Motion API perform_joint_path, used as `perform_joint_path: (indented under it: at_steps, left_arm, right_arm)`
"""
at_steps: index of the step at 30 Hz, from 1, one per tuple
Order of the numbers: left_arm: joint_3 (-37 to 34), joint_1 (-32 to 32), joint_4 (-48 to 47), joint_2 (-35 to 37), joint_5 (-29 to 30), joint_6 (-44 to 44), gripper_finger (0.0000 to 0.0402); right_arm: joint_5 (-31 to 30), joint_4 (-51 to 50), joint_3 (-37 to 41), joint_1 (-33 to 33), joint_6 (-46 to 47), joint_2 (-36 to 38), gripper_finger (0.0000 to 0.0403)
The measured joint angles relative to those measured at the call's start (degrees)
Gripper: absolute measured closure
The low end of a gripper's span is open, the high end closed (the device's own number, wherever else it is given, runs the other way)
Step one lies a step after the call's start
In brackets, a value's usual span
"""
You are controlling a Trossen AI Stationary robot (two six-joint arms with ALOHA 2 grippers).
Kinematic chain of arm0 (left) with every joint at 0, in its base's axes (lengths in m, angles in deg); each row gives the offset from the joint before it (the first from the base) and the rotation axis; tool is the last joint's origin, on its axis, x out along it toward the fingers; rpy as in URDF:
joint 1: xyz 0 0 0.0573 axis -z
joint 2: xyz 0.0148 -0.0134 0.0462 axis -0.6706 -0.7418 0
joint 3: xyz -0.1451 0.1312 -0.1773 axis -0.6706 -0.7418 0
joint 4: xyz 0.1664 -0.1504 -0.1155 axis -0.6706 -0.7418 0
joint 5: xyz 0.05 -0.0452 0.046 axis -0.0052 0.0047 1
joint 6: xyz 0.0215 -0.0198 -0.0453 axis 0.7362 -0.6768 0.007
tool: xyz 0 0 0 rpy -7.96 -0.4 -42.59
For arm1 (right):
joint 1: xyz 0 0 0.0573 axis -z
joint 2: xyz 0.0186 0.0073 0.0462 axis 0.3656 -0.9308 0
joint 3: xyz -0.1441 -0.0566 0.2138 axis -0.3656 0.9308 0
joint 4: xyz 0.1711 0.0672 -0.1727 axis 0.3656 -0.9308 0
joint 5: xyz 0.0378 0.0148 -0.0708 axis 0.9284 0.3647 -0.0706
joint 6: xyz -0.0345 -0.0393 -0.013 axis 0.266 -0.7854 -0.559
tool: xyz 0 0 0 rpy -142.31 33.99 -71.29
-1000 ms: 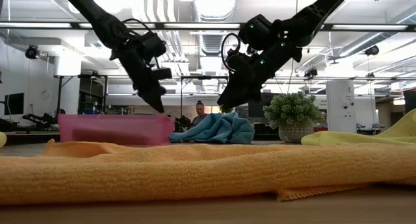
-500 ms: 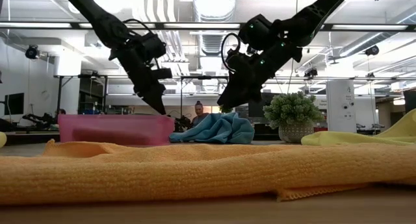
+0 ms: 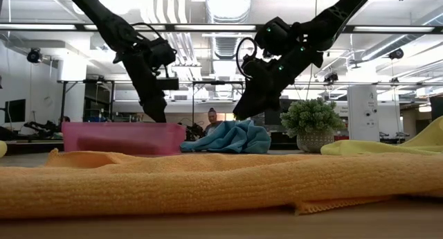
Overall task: Fold microfiber towels
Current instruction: Put the green towel into the bin
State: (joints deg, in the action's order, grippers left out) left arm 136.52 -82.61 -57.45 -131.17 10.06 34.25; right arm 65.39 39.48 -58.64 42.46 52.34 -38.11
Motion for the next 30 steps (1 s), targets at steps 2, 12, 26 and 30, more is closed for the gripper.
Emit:
perform_joint_path:
  at_steps: [2, 12, 26, 30]
  left_arm:
    - [0.00, 0.00, 0.02, 0.00, 0.02, 0.04, 0.0282]
    - [-0.09, 0.00, 0.09, 0.00, 0.06, -0.42, 0.0395]
    - [-0.09, 0.03, 6.60, 0.00, -1.77, -4.55, 0.0395]
    - [0.00, -0.02, 6.55, 0.00, -1.73, -5.04, 0.0367]
  right_arm:
    - [0.00, 0.02, 0.00, 0.00, 0.01, 0.00, 0.0200]
    - [0.00, 0.02, 0.04, 0.00, -0.01, 0.00, 0.0200]
    - [0.00, 0.03, 0.07, 0.00, -0.32, 0.00, 0.0200]
    - [0.00, 0.02, 0.07, 0.00, -0.40, 0.00, 0.0200]
